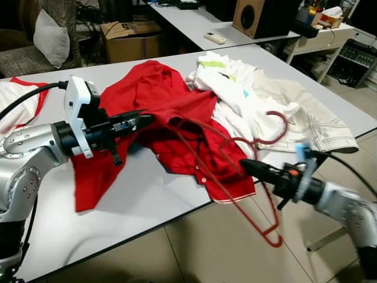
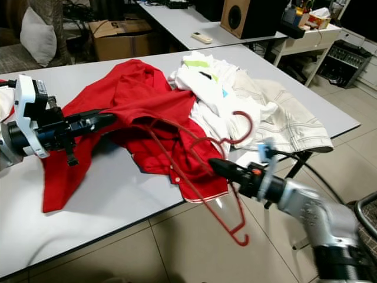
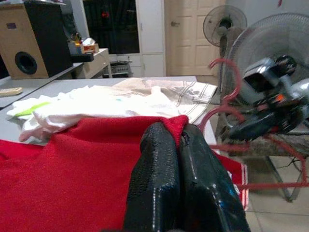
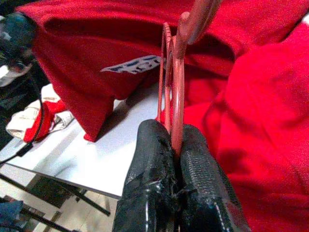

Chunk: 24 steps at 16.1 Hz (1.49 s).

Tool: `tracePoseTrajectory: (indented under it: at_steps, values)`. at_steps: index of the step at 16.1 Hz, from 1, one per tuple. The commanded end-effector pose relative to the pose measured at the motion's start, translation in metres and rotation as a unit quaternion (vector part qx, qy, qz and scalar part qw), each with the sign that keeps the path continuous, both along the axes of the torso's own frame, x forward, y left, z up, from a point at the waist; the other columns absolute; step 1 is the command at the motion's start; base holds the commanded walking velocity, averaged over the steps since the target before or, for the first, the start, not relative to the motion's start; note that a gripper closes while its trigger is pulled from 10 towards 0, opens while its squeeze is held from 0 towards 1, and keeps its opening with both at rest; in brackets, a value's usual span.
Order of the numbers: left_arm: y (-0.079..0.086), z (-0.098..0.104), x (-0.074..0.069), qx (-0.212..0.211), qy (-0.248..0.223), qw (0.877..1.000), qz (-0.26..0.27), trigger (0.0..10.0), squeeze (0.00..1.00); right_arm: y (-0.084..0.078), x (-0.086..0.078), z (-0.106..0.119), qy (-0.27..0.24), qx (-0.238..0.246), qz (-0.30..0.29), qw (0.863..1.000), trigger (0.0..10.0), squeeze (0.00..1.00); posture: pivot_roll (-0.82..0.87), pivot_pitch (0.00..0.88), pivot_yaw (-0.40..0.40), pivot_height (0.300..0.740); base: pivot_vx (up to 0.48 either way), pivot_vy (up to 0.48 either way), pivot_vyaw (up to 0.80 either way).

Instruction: Hang hanger

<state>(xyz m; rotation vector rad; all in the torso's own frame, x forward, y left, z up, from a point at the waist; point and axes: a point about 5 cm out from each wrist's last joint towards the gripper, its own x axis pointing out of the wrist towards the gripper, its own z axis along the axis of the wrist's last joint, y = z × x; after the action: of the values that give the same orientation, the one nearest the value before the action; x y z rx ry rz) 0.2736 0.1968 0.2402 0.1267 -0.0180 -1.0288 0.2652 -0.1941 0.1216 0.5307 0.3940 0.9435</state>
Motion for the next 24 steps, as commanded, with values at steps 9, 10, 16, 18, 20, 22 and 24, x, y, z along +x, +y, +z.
tracePoseTrajectory:
  at_steps: [9,10,16,18,20,22,24]
  values:
    - [-0.008,0.009,-0.016,-0.001,0.014,0.999,-0.034,0.0,0.00,0.026,0.035,-0.014,0.077,0.067,-0.118,0.988,10.0,0.00,-0.01,0.000,-0.067,0.740,0.000,0.000,0.00]
    - [-0.008,0.006,-0.017,0.007,0.020,0.999,-0.032,0.0,0.00,0.025,0.039,-0.015,0.095,0.081,-0.135,0.983,10.0,0.00,0.00,0.000,-0.073,0.740,0.000,0.000,0.00]
    - [0.002,-0.023,-0.018,0.093,0.032,0.995,0.018,0.0,0.00,0.030,0.053,0.000,0.158,0.224,-0.187,0.943,10.0,0.00,0.01,0.000,-0.090,0.740,0.000,0.000,0.00]
    - [-0.010,-0.032,-0.027,0.088,0.060,0.994,-0.025,0.0,0.00,0.035,0.068,0.011,0.176,0.294,-0.217,0.914,10.0,0.00,0.00,0.000,-0.083,0.740,0.000,0.000,0.00]
    - [-0.021,-0.035,-0.034,0.088,0.071,0.992,-0.060,0.0,0.00,0.043,0.083,0.022,0.190,0.341,-0.229,0.892,10.0,0.00,0.00,0.000,-0.077,0.740,0.000,0.000,0.00]
    - [-0.028,-0.034,-0.034,0.089,0.059,0.992,-0.073,0.0,0.00,0.053,0.093,0.031,0.204,0.365,-0.233,0.878,10.0,0.00,0.01,0.000,-0.079,0.740,0.000,0.000,0.00]
    - [-0.031,-0.037,-0.036,0.101,0.061,0.989,-0.086,0.0,0.00,0.061,0.101,0.037,0.215,0.387,-0.236,0.865,10.0,0.00,0.02,0.000,-0.080,0.740,0.000,0.000,0.00]
